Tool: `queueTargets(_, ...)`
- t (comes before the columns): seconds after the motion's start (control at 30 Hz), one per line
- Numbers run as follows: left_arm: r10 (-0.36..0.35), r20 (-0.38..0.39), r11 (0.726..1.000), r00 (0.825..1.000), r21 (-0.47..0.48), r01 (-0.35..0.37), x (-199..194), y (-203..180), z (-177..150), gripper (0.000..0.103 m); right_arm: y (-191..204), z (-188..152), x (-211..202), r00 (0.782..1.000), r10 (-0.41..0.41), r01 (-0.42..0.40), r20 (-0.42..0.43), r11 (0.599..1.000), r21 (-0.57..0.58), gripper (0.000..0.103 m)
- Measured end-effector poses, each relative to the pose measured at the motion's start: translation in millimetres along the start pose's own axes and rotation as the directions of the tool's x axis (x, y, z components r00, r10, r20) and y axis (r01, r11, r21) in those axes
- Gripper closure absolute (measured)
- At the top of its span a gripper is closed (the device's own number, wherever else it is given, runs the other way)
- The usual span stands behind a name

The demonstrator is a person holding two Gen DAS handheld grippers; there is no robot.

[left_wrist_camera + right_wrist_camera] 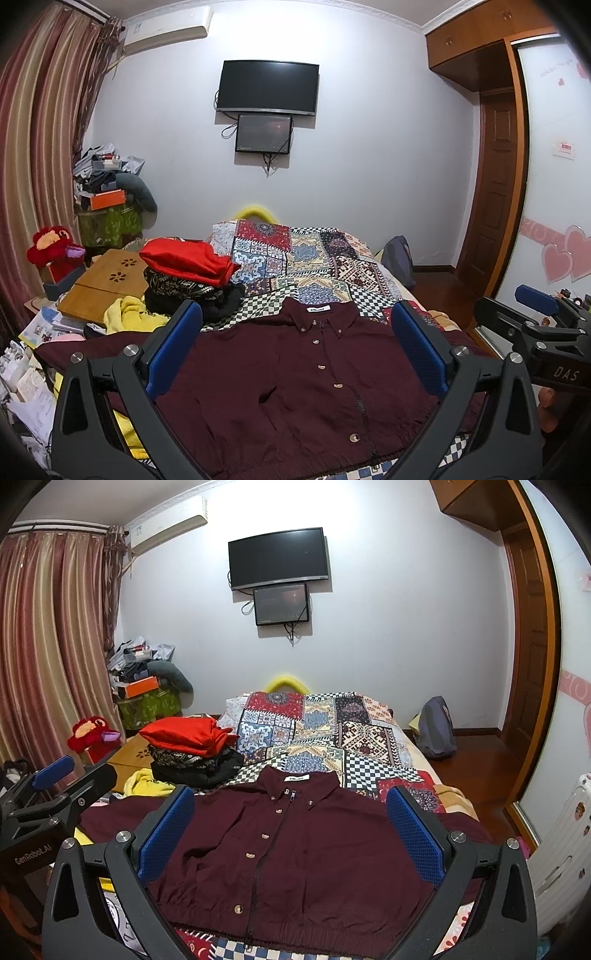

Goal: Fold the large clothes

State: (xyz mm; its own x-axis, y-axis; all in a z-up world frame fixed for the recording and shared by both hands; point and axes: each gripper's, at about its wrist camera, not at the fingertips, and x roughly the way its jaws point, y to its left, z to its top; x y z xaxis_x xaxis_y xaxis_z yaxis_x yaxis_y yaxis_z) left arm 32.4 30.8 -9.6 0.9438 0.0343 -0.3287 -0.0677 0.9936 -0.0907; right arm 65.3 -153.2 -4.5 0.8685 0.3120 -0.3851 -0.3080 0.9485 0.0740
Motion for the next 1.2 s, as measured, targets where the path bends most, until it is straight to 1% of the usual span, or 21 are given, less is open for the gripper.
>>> queueTargets(0.13, 0.024, -0.023, 1.000, 0.999, -0.020, -0.024, 17, 12, 4, 0.000, -2, 0, 15, 1.000, -0.009, 0.009, -0.024, 1.000, -0.002, 0.000)
queueTargets(0.27, 0.075, -0.054, 0.996, 0.996, -0.049, -0.077, 39, 32, 8, 0.000, -5, -1, 33, 0.999, -0.018, 0.018, -0.050, 1.000, -0.006, 0.000)
queueTargets(0.37, 0.086, -0.084, 0.992, 0.993, -0.087, -0.093, 57, 57, 9, 0.000, -8, 0, 49, 0.997, -0.037, 0.037, -0.069, 0.999, -0.011, 0.000)
queueTargets(0.43, 0.107, -0.103, 0.985, 0.989, -0.121, -0.120, 68, 76, 8, 0.000, -13, 0, 62, 0.995, -0.052, 0.052, -0.086, 0.999, -0.006, 0.000)
queueTargets(0.5, 0.152, -0.127, 0.974, 0.980, -0.148, -0.171, 79, 100, 6, 0.000, -18, -1, 73, 0.993, -0.054, 0.054, -0.104, 0.999, -0.005, 0.000)
queueTargets(0.6, 0.211, -0.171, 0.958, 0.962, -0.160, -0.238, 90, 136, -2, 0.000, -23, 1, 89, 0.990, -0.040, 0.039, -0.136, 0.999, -0.008, 0.000)
queueTargets(0.67, 0.228, -0.205, 0.947, 0.952, -0.181, -0.266, 96, 160, -10, 0.000, -27, 1, 101, 0.985, -0.022, 0.022, -0.171, 1.000, 0.001, 0.000)
queueTargets(0.73, 0.226, -0.254, 0.931, 0.940, -0.229, -0.286, 103, 192, -22, 0.000, -30, 0, 113, 0.979, -0.009, 0.013, -0.204, 1.000, 0.018, 0.000)
queueTargets(0.8, 0.222, -0.312, 0.904, 0.924, -0.289, -0.315, 109, 225, -36, 0.000, -33, -3, 124, 0.970, -0.002, 0.010, -0.244, 0.999, 0.033, 0.000)
queueTargets(0.87, 0.217, -0.369, 0.868, 0.904, -0.351, -0.351, 112, 258, -54, 0.000, -35, -8, 137, 0.959, -0.006, 0.019, -0.284, 0.999, 0.044, 0.000)
queueTargets(0.93, 0.201, -0.411, 0.840, 0.889, -0.394, -0.372, 113, 280, -69, 0.000, -37, -13, 145, 0.949, -0.010, 0.027, -0.316, 0.998, 0.050, 0.000)
queueTargets(0.97, 0.189, -0.422, 0.826, 0.887, -0.420, -0.376, 112, 292, -78, 0.000, -38, -18, 149, 0.941, -0.012, 0.033, -0.337, 0.998, 0.055, 0.000)
queueTargets(1.03, 0.163, -0.449, 0.789, 0.879, -0.476, -0.389, 112, 313, -94, 0.000, -40, -21, 158, 0.931, -0.010, 0.036, -0.366, 0.997, 0.065, 0.000)
queueTargets(1.07, 0.148, -0.457, 0.771, 0.877, -0.502, -0.391, 111, 324, -101, 0.000, -41, -26, 161, 0.923, -0.007, 0.038, -0.385, 0.997, 0.073, 0.000)
queueTargets(1.1, 0.130, -0.459, 0.751, 0.879, -0.534, -0.389, 111, 336, -111, 0.004, -42, -28, 164, 0.917, -0.006, 0.040, -0.399, 0.996, 0.078, 0.000)
queueTargets(1.17, 0.113, -0.463, 0.727, 0.879, -0.564, -0.391, 110, 350, -122, 0.008, -44, -32, 170, 0.906, -0.008, 0.048, -0.422, 0.995, 0.086, 0.000)
queueTargets(1.2, 0.102, -0.469, 0.706, 0.877, -0.587, -0.396, 111, 362, -131, 0.010, -45, -34, 172, 0.902, -0.009, 0.053, -0.433, 0.995, 0.089, 0.000)
